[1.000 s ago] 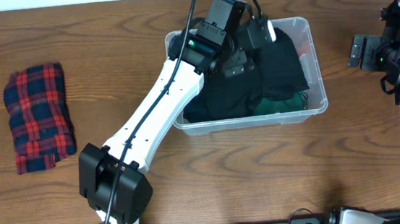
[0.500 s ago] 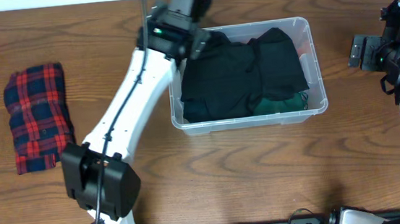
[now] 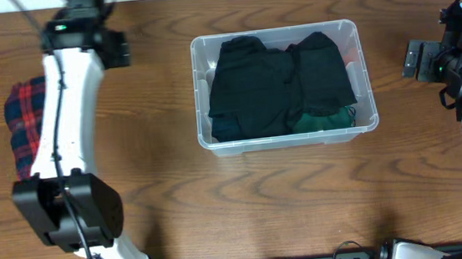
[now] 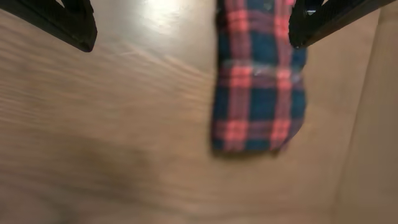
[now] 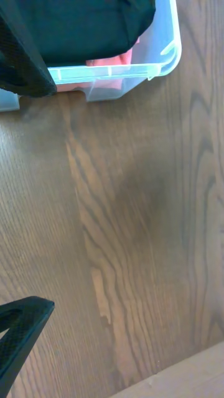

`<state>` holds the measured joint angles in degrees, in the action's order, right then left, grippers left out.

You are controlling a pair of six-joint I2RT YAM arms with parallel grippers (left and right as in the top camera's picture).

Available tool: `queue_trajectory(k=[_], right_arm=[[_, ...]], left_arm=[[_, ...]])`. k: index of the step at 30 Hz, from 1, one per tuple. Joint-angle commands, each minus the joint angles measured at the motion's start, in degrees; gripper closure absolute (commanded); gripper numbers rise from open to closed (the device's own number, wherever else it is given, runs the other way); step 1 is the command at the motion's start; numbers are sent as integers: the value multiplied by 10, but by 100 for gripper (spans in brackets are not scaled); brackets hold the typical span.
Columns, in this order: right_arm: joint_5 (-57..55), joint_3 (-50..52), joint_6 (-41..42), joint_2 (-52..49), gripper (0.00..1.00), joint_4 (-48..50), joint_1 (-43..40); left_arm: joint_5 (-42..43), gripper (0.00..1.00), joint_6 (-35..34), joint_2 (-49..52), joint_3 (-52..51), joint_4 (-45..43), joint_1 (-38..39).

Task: Pack container
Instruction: 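Move the left gripper out to the plaid shirt on the left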

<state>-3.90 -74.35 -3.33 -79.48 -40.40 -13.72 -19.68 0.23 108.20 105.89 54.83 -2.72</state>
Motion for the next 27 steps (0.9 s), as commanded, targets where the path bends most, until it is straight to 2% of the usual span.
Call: queue_trajectory(k=[1, 13, 19, 27], right_arm=[[-4, -4, 5, 7, 1, 1, -2], [-4, -4, 5, 7, 1, 1, -2], [-4, -4, 5, 7, 1, 1, -2], [-4, -4, 5, 7, 1, 1, -2]], left_arm=[[-2, 2, -14, -16, 6, 6, -58], [5, 2, -14, -10, -30, -14, -278], [103, 2, -14, -10, -88, -74, -363], [107, 1, -14, -10, -219, -197, -423]])
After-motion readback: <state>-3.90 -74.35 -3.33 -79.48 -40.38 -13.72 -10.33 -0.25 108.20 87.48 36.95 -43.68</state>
